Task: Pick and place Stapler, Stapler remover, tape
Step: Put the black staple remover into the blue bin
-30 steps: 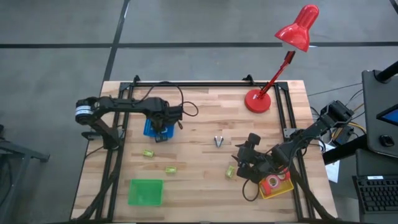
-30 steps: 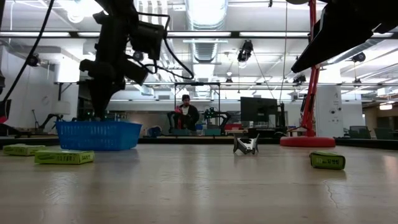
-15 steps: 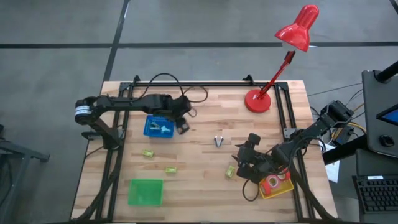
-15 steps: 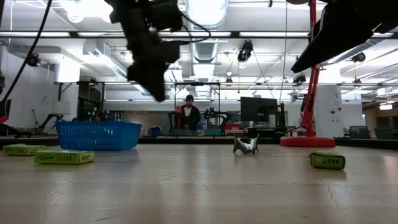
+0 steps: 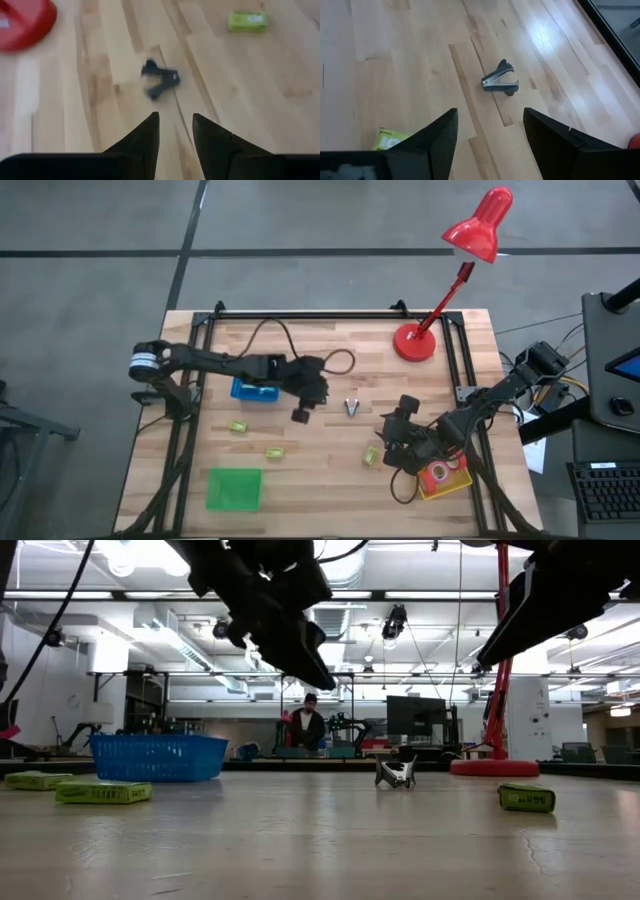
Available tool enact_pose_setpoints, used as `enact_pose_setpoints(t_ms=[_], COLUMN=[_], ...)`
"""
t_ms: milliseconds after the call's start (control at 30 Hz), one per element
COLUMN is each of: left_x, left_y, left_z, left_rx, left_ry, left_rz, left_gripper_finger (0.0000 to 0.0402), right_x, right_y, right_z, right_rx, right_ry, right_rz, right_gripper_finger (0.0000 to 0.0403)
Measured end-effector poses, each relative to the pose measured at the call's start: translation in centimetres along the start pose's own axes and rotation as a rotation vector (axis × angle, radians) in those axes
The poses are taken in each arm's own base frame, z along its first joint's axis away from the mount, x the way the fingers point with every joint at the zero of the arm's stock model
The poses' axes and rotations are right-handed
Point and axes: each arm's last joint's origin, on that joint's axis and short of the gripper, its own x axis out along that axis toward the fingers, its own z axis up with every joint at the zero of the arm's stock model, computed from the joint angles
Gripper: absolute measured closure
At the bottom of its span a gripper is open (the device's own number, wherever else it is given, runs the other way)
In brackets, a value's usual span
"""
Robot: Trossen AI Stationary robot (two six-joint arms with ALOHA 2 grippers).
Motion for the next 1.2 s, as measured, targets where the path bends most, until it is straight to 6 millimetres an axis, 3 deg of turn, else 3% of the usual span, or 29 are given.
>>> enact_pose_setpoints(t_ms=[267,533,733,1000,1200], left_x=[2.8,6.6,7.8,10.0,10.2], left_y=[-0.5,-1.0,-1.2,-2.2,-2.5], left_z=[0.9,0.9,1.4,0.3,0.6], left_rx=[0.126,0.272,0.373,0.499,0.524], left_ry=[0.048,0.104,0.121,0.208,0.205], left_rz=[0.158,0.125,0.138,0.134,0.169], left_gripper_finger=[0.0281,0.0262,0.0253,0.026,0.0261], right_x=[0.0,0.0,0.1,0.4,0.4], right_y=[0.0,0.0,-0.1,-0.1,-0.1], right_z=[0.1,0.0,-0.1,-0.6,-0.6], right_rx=[0.004,0.0,-0.001,0.005,0.007], right_ry=[-0.008,-0.003,0.002,0.011,0.009], right_rz=[0.003,-0.002,-0.004,-0.01,-0.009], right_gripper_finger=[0.0184,0.0184,0.0184,0.0184,0.0184])
